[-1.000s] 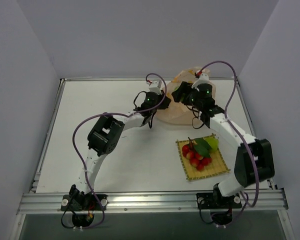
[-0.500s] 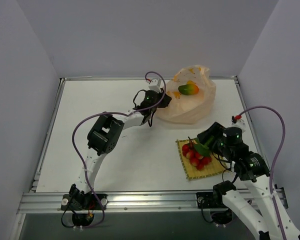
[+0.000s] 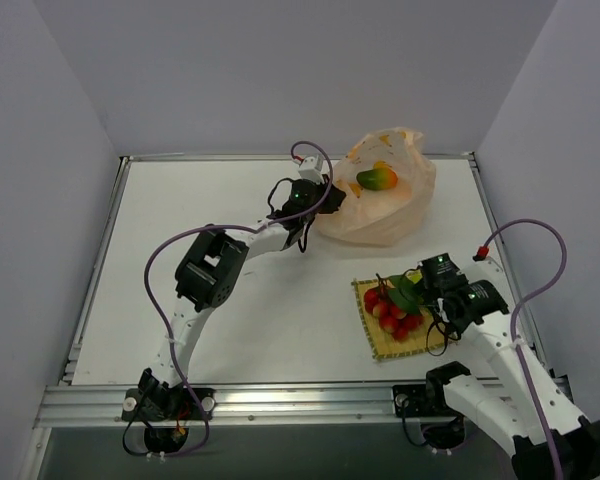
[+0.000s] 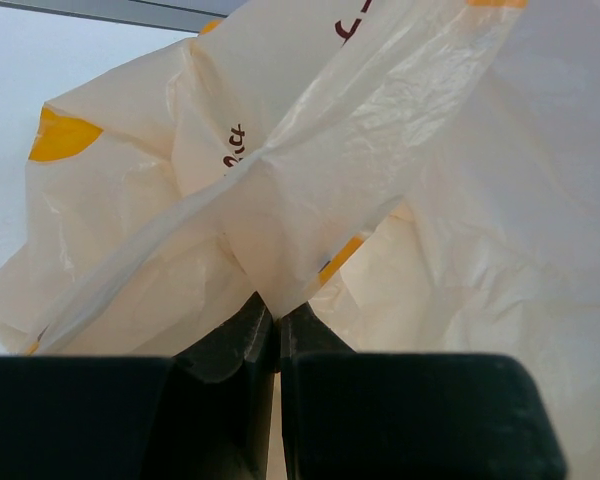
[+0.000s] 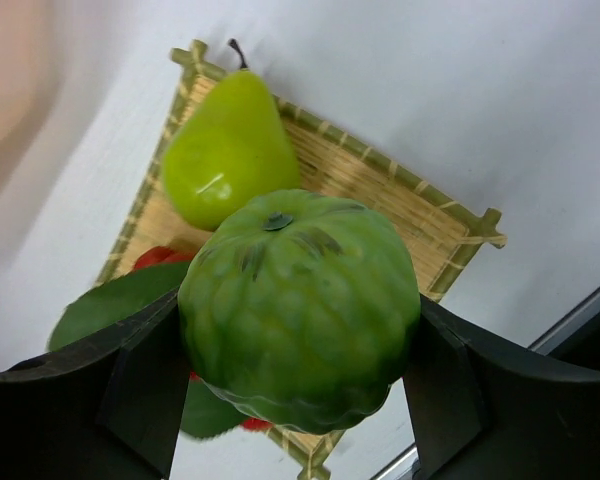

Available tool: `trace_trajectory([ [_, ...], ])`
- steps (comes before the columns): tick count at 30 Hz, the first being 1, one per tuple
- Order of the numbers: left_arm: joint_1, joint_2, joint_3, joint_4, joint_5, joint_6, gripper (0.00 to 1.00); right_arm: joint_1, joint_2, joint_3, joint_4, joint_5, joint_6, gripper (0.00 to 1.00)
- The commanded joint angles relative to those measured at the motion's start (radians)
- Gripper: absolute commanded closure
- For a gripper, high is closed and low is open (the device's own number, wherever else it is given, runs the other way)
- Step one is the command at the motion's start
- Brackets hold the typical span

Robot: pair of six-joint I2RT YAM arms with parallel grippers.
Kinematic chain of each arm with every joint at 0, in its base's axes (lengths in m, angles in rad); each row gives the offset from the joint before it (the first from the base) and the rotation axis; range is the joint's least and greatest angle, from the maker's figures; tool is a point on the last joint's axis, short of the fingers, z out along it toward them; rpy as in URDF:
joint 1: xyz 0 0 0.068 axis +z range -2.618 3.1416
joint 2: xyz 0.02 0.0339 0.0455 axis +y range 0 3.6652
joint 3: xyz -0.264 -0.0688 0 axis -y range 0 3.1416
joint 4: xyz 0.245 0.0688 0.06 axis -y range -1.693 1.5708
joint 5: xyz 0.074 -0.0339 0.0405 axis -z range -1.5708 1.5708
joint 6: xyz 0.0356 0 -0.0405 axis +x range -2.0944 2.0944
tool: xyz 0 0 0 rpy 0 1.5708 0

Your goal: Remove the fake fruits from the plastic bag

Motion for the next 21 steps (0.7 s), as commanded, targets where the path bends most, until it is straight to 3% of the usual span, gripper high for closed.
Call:
trace_trajectory([
  [1, 0.005, -0.015, 0.063, 0.058, 0.013, -0.040, 0.98, -0.016, 0.082, -0.036, 0.003, 0.110, 0.073, 0.72],
  [11, 0.017, -0.035, 0.060, 0.075, 0.010, -0.057, 0.98, -0.087, 0.251, -0.037, 0.032, 0.008, 0.015, 0.70],
  [18, 0.023, -0.047, 0.062, 0.087, 0.014, -0.086, 0.98, -0.098, 0.375, -0.097, 0.055, -0.245, -0.005, 0.70],
  [21, 0.026, -0.051, 0.060, 0.092, 0.016, -0.091, 0.98, -0.098, 0.366, -0.105, 0.052, -0.283, 0.010, 0.70],
])
